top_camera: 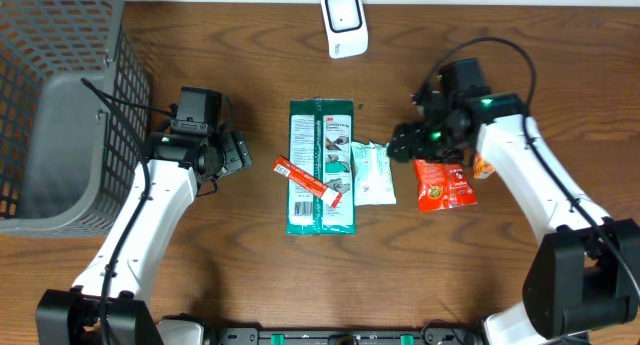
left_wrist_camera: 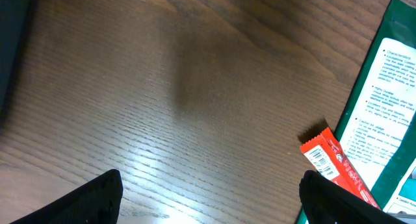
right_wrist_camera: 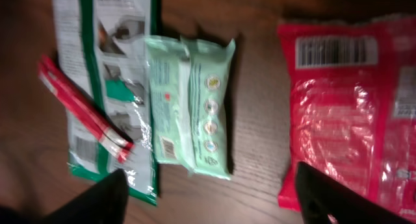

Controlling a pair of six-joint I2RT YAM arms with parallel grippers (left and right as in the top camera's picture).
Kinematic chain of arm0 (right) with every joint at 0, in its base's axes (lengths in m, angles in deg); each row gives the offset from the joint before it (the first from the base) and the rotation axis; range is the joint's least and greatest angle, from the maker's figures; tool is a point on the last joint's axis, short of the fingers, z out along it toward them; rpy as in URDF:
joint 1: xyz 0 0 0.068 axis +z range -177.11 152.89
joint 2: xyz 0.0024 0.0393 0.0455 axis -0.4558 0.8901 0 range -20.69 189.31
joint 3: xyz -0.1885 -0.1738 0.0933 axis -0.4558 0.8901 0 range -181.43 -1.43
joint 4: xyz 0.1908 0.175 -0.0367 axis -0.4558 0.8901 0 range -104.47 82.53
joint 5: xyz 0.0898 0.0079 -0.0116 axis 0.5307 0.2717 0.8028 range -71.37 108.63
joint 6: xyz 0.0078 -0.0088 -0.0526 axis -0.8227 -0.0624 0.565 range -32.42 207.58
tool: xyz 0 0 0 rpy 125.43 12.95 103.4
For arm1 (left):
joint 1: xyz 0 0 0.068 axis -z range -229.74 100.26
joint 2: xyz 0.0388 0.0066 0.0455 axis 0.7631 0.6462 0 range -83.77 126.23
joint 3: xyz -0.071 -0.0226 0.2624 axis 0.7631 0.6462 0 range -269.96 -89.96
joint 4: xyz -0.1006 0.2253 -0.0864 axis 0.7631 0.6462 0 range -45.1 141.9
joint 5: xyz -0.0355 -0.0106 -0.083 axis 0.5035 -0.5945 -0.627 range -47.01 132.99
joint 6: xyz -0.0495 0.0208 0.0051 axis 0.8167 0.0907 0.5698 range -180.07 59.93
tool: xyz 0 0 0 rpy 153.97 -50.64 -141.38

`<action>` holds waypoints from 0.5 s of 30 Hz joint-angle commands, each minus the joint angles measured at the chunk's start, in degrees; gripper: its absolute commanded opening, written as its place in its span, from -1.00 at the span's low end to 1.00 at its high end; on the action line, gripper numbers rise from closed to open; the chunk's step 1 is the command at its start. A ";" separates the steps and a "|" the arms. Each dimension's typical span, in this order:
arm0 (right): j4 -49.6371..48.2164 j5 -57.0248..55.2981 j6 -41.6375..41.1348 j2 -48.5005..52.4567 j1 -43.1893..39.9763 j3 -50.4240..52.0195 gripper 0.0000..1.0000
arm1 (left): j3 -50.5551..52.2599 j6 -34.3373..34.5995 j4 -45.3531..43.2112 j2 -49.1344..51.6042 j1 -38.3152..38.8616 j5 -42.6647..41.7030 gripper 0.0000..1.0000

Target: Scan the item barcode

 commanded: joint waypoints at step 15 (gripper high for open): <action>-21.24 5.35 -7.87 -0.68 1.86 12.94 0.08 | -0.66 -0.28 0.15 0.31 -0.20 0.66 0.76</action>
